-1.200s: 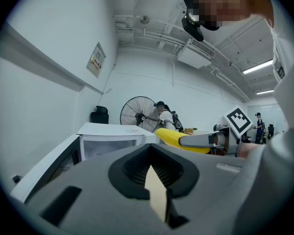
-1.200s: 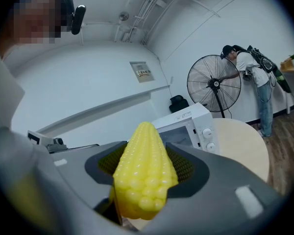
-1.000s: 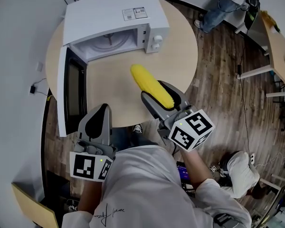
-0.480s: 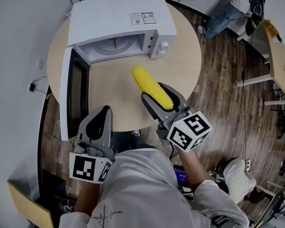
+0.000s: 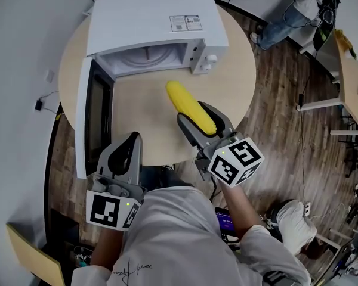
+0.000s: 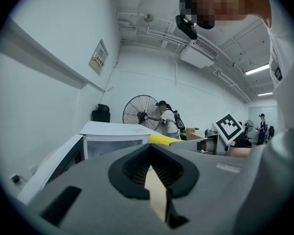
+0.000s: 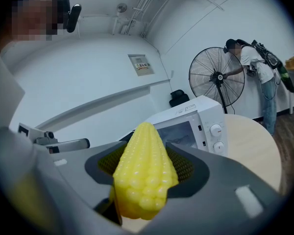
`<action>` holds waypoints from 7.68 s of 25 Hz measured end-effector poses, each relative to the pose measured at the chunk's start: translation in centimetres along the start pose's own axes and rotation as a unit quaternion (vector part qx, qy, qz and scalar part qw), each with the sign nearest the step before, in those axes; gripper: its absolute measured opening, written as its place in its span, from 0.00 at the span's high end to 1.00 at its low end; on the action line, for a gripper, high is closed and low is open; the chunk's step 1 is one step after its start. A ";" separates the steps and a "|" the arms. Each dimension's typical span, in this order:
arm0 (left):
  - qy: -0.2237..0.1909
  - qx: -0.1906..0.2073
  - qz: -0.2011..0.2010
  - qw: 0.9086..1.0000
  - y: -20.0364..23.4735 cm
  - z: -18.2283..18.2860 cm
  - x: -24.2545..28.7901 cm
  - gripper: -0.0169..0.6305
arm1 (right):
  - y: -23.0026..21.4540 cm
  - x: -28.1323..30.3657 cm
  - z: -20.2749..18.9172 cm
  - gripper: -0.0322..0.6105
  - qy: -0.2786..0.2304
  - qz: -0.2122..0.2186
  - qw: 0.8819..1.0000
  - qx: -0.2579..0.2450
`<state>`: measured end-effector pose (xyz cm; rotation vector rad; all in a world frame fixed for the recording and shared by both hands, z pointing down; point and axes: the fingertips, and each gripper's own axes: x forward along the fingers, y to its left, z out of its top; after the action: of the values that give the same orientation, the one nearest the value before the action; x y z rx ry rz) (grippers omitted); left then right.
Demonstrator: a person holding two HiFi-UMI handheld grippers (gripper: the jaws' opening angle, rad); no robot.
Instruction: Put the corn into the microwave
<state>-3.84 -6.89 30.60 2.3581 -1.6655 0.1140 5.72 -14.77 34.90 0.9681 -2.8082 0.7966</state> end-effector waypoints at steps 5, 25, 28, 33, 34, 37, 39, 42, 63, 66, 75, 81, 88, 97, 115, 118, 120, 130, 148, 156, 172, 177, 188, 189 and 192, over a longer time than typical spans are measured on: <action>0.004 -0.001 0.000 1.000 0.6 -0.1 0.2 0.99 | -0.5 1.1 -0.2 0.54 0.002 -0.002 1.000 0.001; 0.023 -0.012 0.007 1.000 4.0 -0.8 0.7 0.99 | -2.7 6.6 -2.2 0.54 0.031 -0.018 0.999 0.006; 0.026 -0.014 0.007 1.000 4.4 -1.0 0.9 0.99 | -3.2 7.6 -2.7 0.54 0.036 -0.021 0.999 0.003; 0.031 -0.016 0.008 0.999 4.9 -1.1 0.9 0.99 | -3.8 9.2 -3.3 0.54 0.044 -0.024 0.999 0.002; 0.031 -0.017 0.008 0.999 5.0 -1.1 0.9 0.99 | -4.0 9.5 -3.4 0.54 0.045 -0.025 0.999 0.001; 0.034 -0.019 0.006 0.999 5.4 -1.2 1.0 0.99 | -4.4 10.5 -3.7 0.54 0.050 -0.028 0.998 0.000; 0.035 -0.019 0.006 0.999 5.7 -1.2 1.1 0.99 | -4.7 11.3 -3.9 0.54 0.052 -0.029 0.998 0.000; 0.037 -0.020 0.007 0.999 6.1 -1.3 1.2 0.99 | -5.2 12.4 -4.2 0.54 0.055 -0.031 0.998 -0.003; 0.054 -0.025 0.010 0.998 8.7 -2.0 1.7 0.99 | -8.8 20.4 -6.5 0.54 0.070 -0.071 0.994 -0.035; 0.057 -0.025 0.012 0.998 9.1 -2.1 1.6 0.99 | -9.3 21.5 -6.7 0.54 0.068 -0.078 0.994 -0.039; 0.065 -0.028 0.006 0.997 9.6 -2.4 2.0 0.99 | -10.9 23.9 -7.3 0.54 0.065 -0.102 0.991 -0.053; 0.067 -0.035 -0.006 0.997 9.2 -2.6 2.5 0.99 | -11.5 25.2 -7.2 0.54 0.062 -0.112 0.989 -0.070; 0.071 -0.039 -0.013 0.997 9.0 -2.8 2.9 0.99 | -12.3 26.8 -6.8 0.54 0.061 -0.119 0.987 -0.088; 0.071 -0.043 -0.014 0.996 9.4 -3.0 3.0 0.99 | -13.1 29.5 -6.9 0.54 0.068 -0.123 0.984 -0.108; 0.068 -0.048 -0.018 0.996 8.9 -2.5 3.1 0.99 | -14.4 32.9 -6.7 0.54 0.086 -0.146 0.974 -0.152; 0.069 -0.051 -0.022 0.996 8.8 -2.5 3.0 0.99 | -14.8 33.2 -6.9 0.54 0.092 -0.151 0.972 -0.154; 0.069 -0.052 -0.025 0.996 8.8 -2.6 3.1 0.99 | -14.9 33.4 -7.0 0.54 0.095 -0.152 0.970 -0.161; 0.073 -0.056 -0.033 0.995 8.6 -2.8 2.9 0.99 | -15.4 33.8 -7.0 0.54 0.116 -0.166 0.959 -0.198; 0.070 -0.061 -0.033 0.995 8.5 -2.7 2.4 0.99 | -15.7 34.1 -7.7 0.54 0.142 -0.193 0.934 -0.264; 0.063 -0.063 -0.029 0.996 8.6 -2.4 1.9 0.99 | -15.7 34.0 -7.6 0.54 0.136 -0.194 0.936 -0.261; 0.052 -0.059 -0.038 0.996 7.1 -1.8 1.2 0.99 | -15.0 32.2 -7.2 0.47 0.126 -0.183 0.944 -0.243; 0.047 -0.057 -0.039 0.997 6.6 -1.6 0.8 0.99 | -14.2 31.7 -7.1 0.47 0.127 -0.179 0.944 -0.248; 0.041 -0.055 -0.050 0.996 5.2 -1.5 0.0 0.99 | -12.9 29.5 -5.9 0.49 0.107 -0.173 0.951 -0.231; 0.040 -0.054 -0.051 0.996 5.0 -1.4 -0.1 0.99 | -12.8 29.3 -5.8 0.50 0.106 -0.172 0.952 -0.229; 0.037 -0.052 -0.052 0.997 4.5 -1.3 -0.3 0.99 | -12.5 28.7 -5.7 0.52 0.105 -0.168 0.955 -0.222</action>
<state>-8.07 -7.67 32.55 2.3268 -1.4763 0.0922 -10.40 -36.26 51.91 1.1473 -2.3869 0.1963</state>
